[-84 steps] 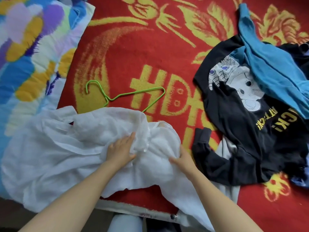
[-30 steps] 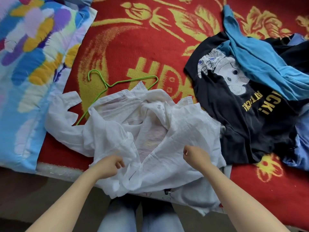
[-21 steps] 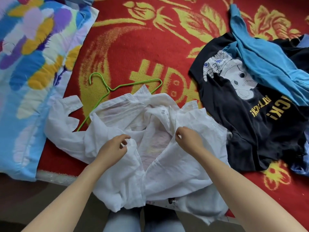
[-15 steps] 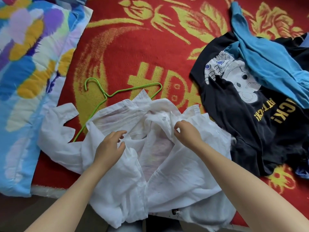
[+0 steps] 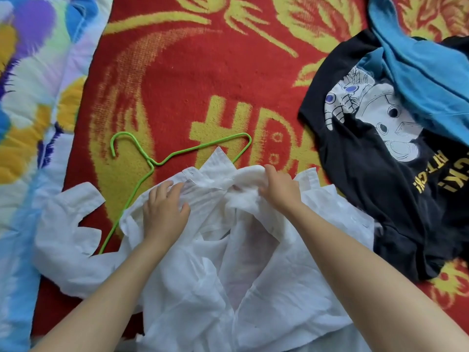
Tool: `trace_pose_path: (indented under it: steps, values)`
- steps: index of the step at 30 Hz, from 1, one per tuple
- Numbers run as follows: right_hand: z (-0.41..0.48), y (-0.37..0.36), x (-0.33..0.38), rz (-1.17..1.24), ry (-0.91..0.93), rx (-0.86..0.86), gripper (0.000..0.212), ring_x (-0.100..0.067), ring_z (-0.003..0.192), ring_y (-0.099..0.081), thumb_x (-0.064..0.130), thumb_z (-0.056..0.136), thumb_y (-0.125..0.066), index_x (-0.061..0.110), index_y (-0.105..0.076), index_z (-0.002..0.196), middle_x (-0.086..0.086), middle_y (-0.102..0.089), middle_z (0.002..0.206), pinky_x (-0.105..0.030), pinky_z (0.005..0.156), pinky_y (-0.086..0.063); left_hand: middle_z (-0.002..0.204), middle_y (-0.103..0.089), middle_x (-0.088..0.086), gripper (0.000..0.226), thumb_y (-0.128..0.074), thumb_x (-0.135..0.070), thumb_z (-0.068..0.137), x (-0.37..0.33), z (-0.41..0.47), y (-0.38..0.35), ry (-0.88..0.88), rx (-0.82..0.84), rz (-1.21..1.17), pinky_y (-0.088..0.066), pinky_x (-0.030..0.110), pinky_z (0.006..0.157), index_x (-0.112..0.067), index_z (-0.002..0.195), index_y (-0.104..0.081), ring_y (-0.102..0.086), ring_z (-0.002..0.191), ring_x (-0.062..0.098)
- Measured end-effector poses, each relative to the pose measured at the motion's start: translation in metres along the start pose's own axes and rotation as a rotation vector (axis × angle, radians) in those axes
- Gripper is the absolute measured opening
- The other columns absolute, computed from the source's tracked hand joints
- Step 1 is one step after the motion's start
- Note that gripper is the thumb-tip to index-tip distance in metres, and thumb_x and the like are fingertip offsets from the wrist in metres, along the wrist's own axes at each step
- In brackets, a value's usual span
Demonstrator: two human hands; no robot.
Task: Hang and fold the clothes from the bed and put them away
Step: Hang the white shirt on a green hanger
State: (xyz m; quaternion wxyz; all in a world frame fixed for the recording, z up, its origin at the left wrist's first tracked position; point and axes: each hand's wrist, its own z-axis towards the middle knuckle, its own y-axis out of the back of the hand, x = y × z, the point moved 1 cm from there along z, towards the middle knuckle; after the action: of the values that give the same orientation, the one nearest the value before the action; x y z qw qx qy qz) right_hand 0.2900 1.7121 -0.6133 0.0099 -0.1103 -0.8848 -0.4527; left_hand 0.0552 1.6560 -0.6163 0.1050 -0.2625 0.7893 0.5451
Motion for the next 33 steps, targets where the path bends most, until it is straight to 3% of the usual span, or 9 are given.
trace_pose_path:
  steps: [2,5,8,12,16,19,22,26,33]
  values:
    - [-0.003,0.001,-0.002,0.100,0.009,0.032,0.008,-0.028,0.082,-0.051,0.015,0.086,-0.048,0.014,-0.045,0.079,-0.002,-0.049,0.073,-0.032,0.066,-0.029,0.142,-0.040,0.010,0.054,-0.058,-0.015,0.087,-0.005,0.015,-0.006,0.034,0.047,0.042,-0.029,0.046,0.102,-0.011,0.138,-0.043,-0.031,0.131,0.029]
    - [-0.008,0.006,-0.009,0.487,0.050,0.158,0.034,-0.014,0.055,-0.035,0.014,0.081,-0.055,0.014,-0.031,0.057,0.003,-0.033,0.055,-0.031,0.054,-0.024,0.143,-0.033,0.010,0.064,-0.057,-0.028,0.090,-0.009,0.035,-0.018,0.058,0.118,0.119,-0.028,0.045,0.102,-0.019,0.147,-0.029,-0.027,0.129,0.030]
    - [-0.009,0.028,-0.015,0.770,0.027,0.291,0.024,-0.007,0.046,-0.035,0.015,0.082,-0.058,0.014,-0.049,0.060,0.008,-0.039,0.051,-0.023,0.048,-0.026,0.140,-0.027,0.012,0.073,-0.055,-0.045,0.089,-0.012,0.049,-0.026,0.109,0.172,0.219,-0.029,0.046,0.102,-0.027,0.150,-0.018,-0.026,0.125,0.033]
    - [-0.001,0.055,-0.017,0.872,-0.014,0.345,0.023,-0.013,0.060,-0.048,0.018,0.089,-0.059,0.016,-0.057,0.066,-0.002,-0.054,0.067,-0.026,0.055,-0.035,0.138,-0.025,0.017,0.082,-0.052,-0.056,0.086,-0.022,0.055,-0.032,0.129,0.261,0.354,-0.029,0.045,0.103,-0.026,0.150,-0.012,-0.028,0.122,0.036]
    - [-0.005,0.066,-0.031,0.418,0.029,0.373,0.026,-0.012,0.062,-0.045,0.028,0.085,-0.065,0.004,-0.057,0.081,-0.003,-0.050,0.072,-0.025,0.053,-0.035,0.138,-0.025,0.020,0.078,-0.052,-0.050,0.088,-0.030,0.061,-0.031,0.181,0.320,0.371,-0.028,0.044,0.103,-0.024,0.150,-0.012,-0.029,0.122,0.038]
    - [-0.018,0.077,-0.048,0.070,-0.005,0.445,0.031,-0.010,0.068,-0.049,0.037,0.081,-0.067,0.013,-0.057,0.098,0.002,-0.055,0.084,-0.023,0.057,-0.037,0.135,-0.029,0.019,0.067,-0.051,-0.044,0.092,-0.031,0.063,-0.024,0.186,0.330,0.363,-0.029,0.044,0.102,-0.029,0.149,-0.019,-0.031,0.121,0.038]
    - [-0.039,0.080,-0.064,-0.032,-0.051,0.506,0.017,-0.010,0.062,-0.050,0.033,0.079,-0.067,0.021,-0.054,0.078,0.006,-0.055,0.072,-0.021,0.050,-0.034,0.125,-0.044,0.017,0.036,-0.054,-0.029,0.091,-0.022,0.064,-0.014,0.185,0.229,0.204,-0.032,0.044,0.100,-0.030,0.126,-0.056,-0.040,0.115,0.039]
    - [-0.072,0.080,-0.080,0.337,-0.067,0.438,0.042,-0.012,0.051,-0.028,0.021,0.077,-0.066,0.019,-0.033,0.051,0.008,-0.030,0.050,-0.023,0.049,-0.021,0.084,-0.064,0.013,0.007,-0.062,-0.005,0.081,-0.014,0.044,0.009,0.161,0.097,-0.287,-0.040,0.031,0.072,-0.010,0.081,-0.067,-0.058,0.087,0.030]
    - [-0.112,0.074,-0.096,0.846,-0.105,0.113,0.043,-0.021,0.076,-0.037,0.022,0.091,-0.058,-0.019,-0.048,0.083,-0.007,-0.041,0.081,-0.035,0.071,-0.025,0.055,-0.049,0.002,0.016,-0.066,-0.019,0.066,-0.012,-0.032,0.090,0.021,-0.080,-0.576,-0.032,0.017,0.047,-0.013,0.065,-0.051,-0.041,0.048,0.007]
